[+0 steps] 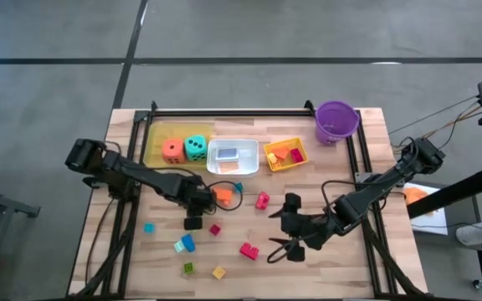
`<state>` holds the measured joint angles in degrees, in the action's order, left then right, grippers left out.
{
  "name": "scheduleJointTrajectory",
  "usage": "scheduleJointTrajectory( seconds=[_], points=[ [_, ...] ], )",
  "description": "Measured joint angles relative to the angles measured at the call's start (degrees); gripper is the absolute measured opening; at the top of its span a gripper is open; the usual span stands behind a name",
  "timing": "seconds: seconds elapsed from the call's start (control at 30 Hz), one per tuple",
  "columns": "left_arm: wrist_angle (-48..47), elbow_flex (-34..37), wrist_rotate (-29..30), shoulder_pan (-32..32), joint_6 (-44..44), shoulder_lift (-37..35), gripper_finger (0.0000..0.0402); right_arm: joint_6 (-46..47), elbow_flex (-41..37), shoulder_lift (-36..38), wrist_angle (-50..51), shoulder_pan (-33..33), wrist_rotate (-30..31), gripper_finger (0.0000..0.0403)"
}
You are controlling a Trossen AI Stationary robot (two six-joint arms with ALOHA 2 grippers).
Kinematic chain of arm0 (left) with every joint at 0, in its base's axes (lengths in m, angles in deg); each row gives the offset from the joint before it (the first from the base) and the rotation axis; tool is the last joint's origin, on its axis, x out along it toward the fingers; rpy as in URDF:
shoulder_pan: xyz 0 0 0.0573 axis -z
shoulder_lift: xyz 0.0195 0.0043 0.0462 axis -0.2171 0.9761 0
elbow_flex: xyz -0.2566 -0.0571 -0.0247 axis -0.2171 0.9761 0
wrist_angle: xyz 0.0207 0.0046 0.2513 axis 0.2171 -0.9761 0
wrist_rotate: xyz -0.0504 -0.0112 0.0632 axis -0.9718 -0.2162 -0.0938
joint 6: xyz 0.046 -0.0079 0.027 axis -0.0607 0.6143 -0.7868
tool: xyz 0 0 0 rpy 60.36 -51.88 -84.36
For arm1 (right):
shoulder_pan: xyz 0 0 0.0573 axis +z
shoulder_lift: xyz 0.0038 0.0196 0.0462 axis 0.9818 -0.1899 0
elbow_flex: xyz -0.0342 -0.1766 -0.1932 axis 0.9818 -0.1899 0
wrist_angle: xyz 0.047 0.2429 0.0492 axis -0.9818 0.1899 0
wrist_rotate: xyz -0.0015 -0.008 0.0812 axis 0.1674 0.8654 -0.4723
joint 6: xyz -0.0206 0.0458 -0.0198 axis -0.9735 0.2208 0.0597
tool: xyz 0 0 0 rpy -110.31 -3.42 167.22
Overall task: Pick & Place Toys
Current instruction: Put the green game piece into the yellow bin
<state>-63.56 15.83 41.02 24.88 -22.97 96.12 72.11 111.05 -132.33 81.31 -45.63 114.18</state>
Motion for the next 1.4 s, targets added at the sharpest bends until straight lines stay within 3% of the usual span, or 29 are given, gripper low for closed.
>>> scheduleJointTrajectory(
  seconds=[0.17,0.33,0.4,0.53,0.63,0.8,1.0,1.23,1.4],
  points=[
    [1.80,-0.02,-2.07,0.15,3.97,-7.31,0.0117,-8.46,-0.12,-0.45,-2.73,0.52,0.67,0.0308],
    [16.81,0.00,-5.87,1.36,8.08,-14.20,0.0117,-23.37,0.26,-3.99,-9.84,0.79,4.58,0.0308],
    [23.85,-0.02,-6.07,2.53,8.48,-15.60,0.0117,-29.35,1.55,-5.98,-11.60,1.18,10.99,0.0308],
    [34.29,-0.02,-6.36,5.00,5.57,-16.75,0.0117,-36.77,6.45,-10.65,-12.70,3.17,32.28,0.0308],
    [39.16,0.06,-6.34,6.17,2.63,-16.65,0.0117,-42.14,10.60,-13.85,-13.02,5.04,40.14,0.0308],
    [49.83,0.04,-5.84,6.46,-2.25,-15.43,0.0117,-46.74,17.82,-18.74,-13.10,5.87,41.29,0.0308],
    [50.15,0.04,-5.86,5.89,-3.49,-15.23,0.0117,-53.97,24.79,-22.19,-12.96,6.09,47.29,0.0308],
    [51.03,0.02,-5.86,5.90,-3.65,-15.20,0.0117,-56.72,26.51,-21.68,-13.39,5.92,46.53,0.0305],
    [54.19,0.01,-5.84,5.83,-3.58,-15.05,0.0117,-61.47,26.45,-21.61,-18.20,4.57,43.85,0.0266]
  ],
)
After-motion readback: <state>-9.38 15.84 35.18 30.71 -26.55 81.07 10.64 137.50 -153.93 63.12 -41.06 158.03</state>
